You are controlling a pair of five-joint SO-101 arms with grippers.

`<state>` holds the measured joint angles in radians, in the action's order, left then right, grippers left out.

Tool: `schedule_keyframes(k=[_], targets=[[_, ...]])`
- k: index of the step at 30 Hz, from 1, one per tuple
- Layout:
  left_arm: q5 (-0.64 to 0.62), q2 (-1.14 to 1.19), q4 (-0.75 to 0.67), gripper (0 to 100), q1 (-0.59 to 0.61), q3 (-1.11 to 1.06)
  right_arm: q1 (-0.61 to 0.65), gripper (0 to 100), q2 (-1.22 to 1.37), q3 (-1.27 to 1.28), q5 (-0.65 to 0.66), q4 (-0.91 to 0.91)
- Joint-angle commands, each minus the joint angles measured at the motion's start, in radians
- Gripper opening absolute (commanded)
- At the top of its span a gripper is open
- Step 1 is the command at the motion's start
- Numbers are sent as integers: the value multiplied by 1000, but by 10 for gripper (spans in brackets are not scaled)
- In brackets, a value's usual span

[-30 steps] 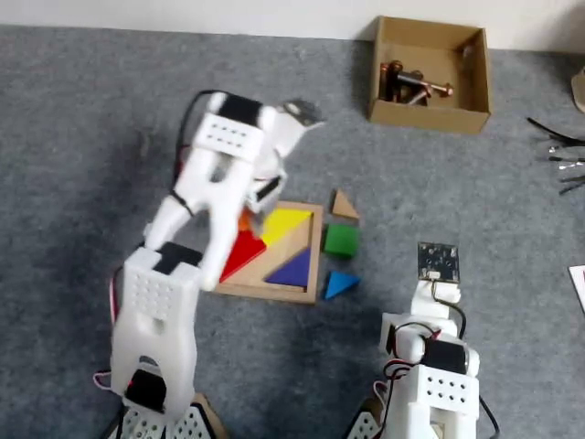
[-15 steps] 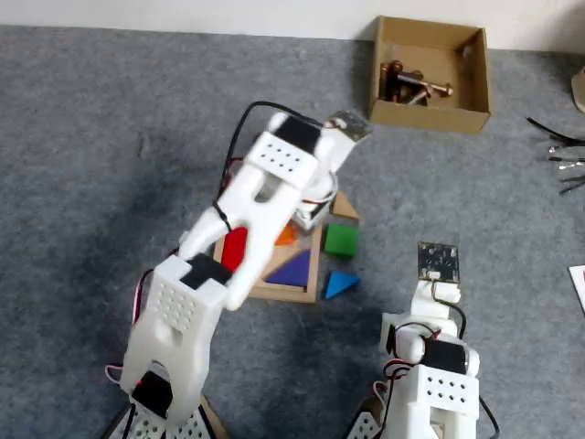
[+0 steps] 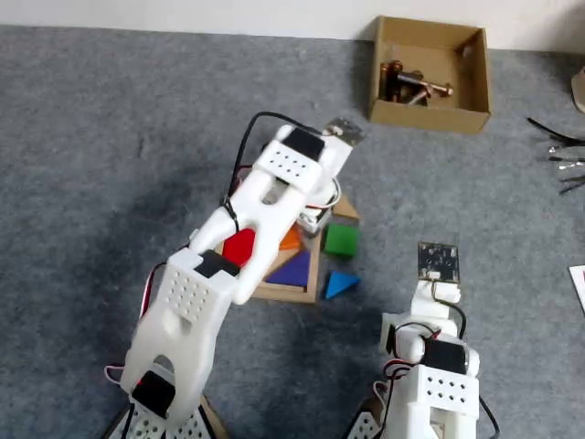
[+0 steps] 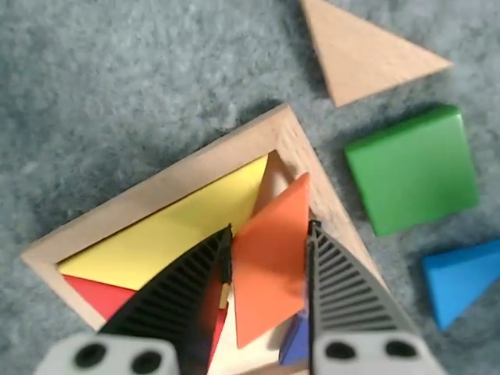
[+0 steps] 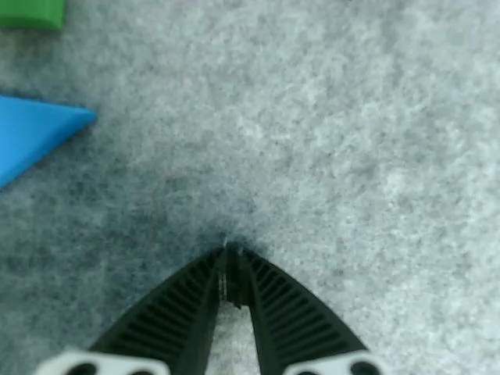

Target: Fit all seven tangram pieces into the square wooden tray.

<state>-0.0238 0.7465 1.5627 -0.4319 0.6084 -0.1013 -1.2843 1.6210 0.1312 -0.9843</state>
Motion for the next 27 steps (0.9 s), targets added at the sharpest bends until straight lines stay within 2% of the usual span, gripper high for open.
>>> schedule_keyframes(k=[1, 5, 12, 24, 27], targets=[[-52, -18, -9, 95, 4, 8, 12, 9, -1, 19, 20, 33], [-175, -18, -9, 160, 31, 8, 12, 9, -1, 19, 20, 33], [-265, -25, -2, 162, 33, 8, 12, 9, -1, 19, 20, 33], [-258, -25, 37, 165, -10, 10, 12, 9, -1, 19, 20, 33], [-209, -25, 75, 165, -25, 10, 12, 9, -1, 19, 20, 33]])
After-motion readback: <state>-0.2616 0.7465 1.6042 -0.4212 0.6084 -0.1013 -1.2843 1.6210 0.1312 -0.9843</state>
